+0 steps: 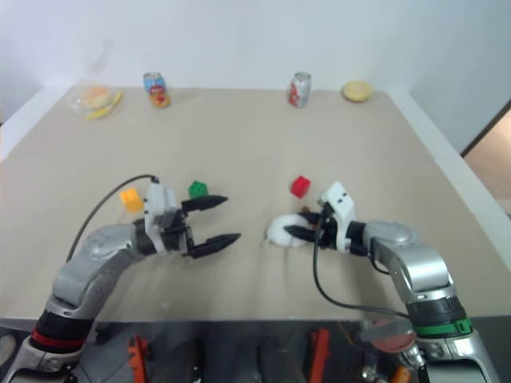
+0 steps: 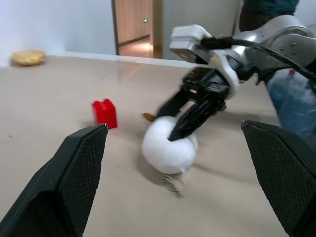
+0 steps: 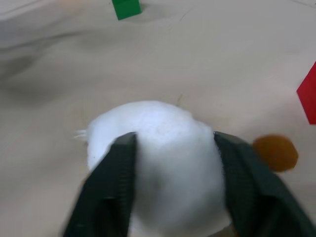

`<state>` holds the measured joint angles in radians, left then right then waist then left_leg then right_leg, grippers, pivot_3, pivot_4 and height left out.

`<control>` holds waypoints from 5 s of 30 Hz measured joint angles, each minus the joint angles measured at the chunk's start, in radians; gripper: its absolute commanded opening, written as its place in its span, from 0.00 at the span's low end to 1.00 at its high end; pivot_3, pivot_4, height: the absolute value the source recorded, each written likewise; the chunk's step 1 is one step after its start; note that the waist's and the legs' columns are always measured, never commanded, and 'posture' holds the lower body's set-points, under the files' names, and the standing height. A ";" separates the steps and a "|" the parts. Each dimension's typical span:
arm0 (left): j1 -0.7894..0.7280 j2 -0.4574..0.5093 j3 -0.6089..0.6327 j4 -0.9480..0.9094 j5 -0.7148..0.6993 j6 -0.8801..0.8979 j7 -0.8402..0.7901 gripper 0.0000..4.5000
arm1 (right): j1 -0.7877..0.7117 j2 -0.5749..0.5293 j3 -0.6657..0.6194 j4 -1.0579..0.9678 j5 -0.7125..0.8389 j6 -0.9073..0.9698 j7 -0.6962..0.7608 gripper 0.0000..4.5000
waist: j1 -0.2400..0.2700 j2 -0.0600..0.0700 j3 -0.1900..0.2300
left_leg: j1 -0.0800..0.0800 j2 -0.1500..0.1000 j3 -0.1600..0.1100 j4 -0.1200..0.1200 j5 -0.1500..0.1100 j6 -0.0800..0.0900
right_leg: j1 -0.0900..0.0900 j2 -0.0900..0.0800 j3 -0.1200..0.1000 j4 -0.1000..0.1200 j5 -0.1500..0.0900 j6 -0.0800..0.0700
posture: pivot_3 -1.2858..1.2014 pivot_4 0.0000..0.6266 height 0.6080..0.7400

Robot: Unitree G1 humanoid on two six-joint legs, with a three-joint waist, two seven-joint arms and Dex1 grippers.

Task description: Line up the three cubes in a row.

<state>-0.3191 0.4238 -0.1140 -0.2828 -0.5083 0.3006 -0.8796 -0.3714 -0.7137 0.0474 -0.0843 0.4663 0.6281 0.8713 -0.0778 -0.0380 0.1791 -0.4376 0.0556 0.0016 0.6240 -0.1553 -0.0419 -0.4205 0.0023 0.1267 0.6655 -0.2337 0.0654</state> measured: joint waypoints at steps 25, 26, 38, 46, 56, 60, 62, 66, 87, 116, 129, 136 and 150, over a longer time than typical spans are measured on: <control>-0.307 -0.390 -0.099 0.345 0.098 -0.145 0.045 1.00 | 0.088 0.087 -0.652 0.074 -0.008 0.161 -0.689 0.01 | 0.004 0.003 -0.001 | -0.001 -0.006 -0.004 0.000 0.000 0.000 | 0.002 -0.002 0.001 0.000 -0.001 0.002 | 0.52 0.24 0.95; -0.321 -0.408 -0.110 0.381 0.115 -0.166 0.041 1.00 | 0.093 0.099 -0.657 0.083 -0.021 0.160 -0.717 0.01 | 0.001 0.003 -0.001 | 0.000 -0.007 -0.004 -0.001 0.000 0.001 | 0.002 -0.002 0.002 0.000 -0.001 0.002 | 0.52 0.24 0.95; -0.367 -0.473 -0.130 0.529 0.186 -0.279 0.020 1.00 | 0.098 0.140 -0.691 0.091 -0.040 0.093 -0.805 0.77 | 0.000 0.008 -0.002 | 0.000 -0.008 -0.005 -0.002 0.001 0.001 | 0.001 -0.002 0.003 0.000 -0.001 0.003 | 0.52 0.24 0.95; -0.296 -0.383 -0.093 0.484 0.187 -0.265 0.045 1.00 | 0.048 0.150 -0.626 0.094 -0.036 -0.022 -0.710 0.99 | -0.003 0.010 -0.001 | 0.000 -0.008 -0.006 -0.003 0.001 0.002 | 0.001 -0.002 0.003 0.000 -0.001 0.003 | 0.52 0.24 0.95; -0.191 -0.276 -0.035 0.366 0.186 -0.209 0.102 1.00 | -0.153 0.081 -0.291 0.315 -0.013 -0.210 -0.067 0.99 | -0.003 0.011 0.000 | 0.000 -0.008 -0.007 -0.003 0.001 0.002 | 0.002 -0.001 0.002 0.000 -0.001 0.003 | 0.52 0.24 0.95; -0.159 -0.235 0.006 0.332 0.180 -0.193 0.122 1.00 | -0.320 0.074 -0.171 0.591 -0.080 -0.304 0.126 0.99 | -0.002 0.011 0.000 | 0.000 -0.008 -0.006 -0.003 0.001 0.002 | 0.002 -0.002 0.002 -0.001 0.000 0.004 | 0.52 0.24 0.95; -0.149 -0.225 0.016 0.322 0.177 -0.184 0.134 1.00 | -0.391 0.078 -0.134 0.724 -0.118 -0.358 0.195 0.99 | -0.001 0.011 0.000 | 0.000 -0.008 -0.007 -0.003 0.001 0.002 | 0.002 -0.002 0.001 -0.001 0.000 0.004 | 0.52 0.24 0.95; -0.140 -0.224 0.021 0.297 0.177 -0.182 0.158 1.00 | -0.468 0.114 -0.082 0.915 -0.189 -0.459 0.257 0.99 | 0.001 0.011 0.000 | -0.001 -0.008 -0.007 -0.004 0.001 0.001 | 0.002 -0.002 0.000 -0.001 0.001 0.007 | 0.52 0.24 0.95; -0.123 -0.248 0.005 0.233 0.179 -0.163 0.236 1.00 | -0.624 0.215 -0.104 1.279 -0.298 -0.633 0.146 0.28 | -0.001 0.011 0.000 | 0.000 -0.008 -0.008 -0.005 0.001 0.001 | 0.002 -0.002 0.000 -0.001 0.001 0.007 | 0.52 0.24 0.95; 0.106 0.144 -0.031 0.026 0.068 -0.098 -0.236 1.00 | -0.111 0.028 0.137 0.175 -0.239 -0.453 0.550 0.28 | 0.000 0.010 0.001 | 0.000 -0.007 -0.008 -0.004 0.001 -0.001 | 0.000 -0.004 -0.004 0.001 -0.004 0.000 | 0.52 0.24 0.95; 0.106 0.143 -0.033 0.026 0.070 -0.098 -0.222 1.00 | -0.112 0.031 0.145 0.227 -0.223 -0.488 0.585 0.56 | 0.000 0.010 0.001 | 0.000 -0.007 -0.008 -0.004 0.001 -0.001 | 0.000 -0.004 -0.004 0.001 -0.004 0.000 | 0.52 0.24 0.95; 0.106 0.142 -0.033 0.026 0.068 -0.095 -0.197 1.00 | -0.121 0.031 0.145 0.225 -0.199 -0.491 0.593 0.99 | 0.000 0.010 0.001 | 0.000 -0.007 -0.008 -0.004 0.001 -0.001 | 0.000 -0.004 -0.004 0.001 -0.004 0.000 | 0.52 0.24 0.95; 0.039 -0.178 0.127 0.020 0.219 -0.008 0.470 1.00 | -0.261 0.158 -0.086 0.001 0.061 -0.091 0.160 0.99 | 0.004 0.009 0.001 | 0.000 -0.008 -0.011 -0.002 0.001 0.000 | 0.003 -0.003 -0.005 0.001 -0.002 0.002 | 0.52 0.24 0.95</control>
<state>-0.2803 0.2454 0.0132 -0.2626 -0.2890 0.2925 -0.4097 -0.6327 -0.5553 -0.0390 -0.0829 0.5274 0.5376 1.0314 -0.0742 -0.0293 0.1800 -0.4380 0.0479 -0.0090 0.6217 -0.1543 -0.0424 -0.4176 -0.0012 0.1222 0.6660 -0.2358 0.0673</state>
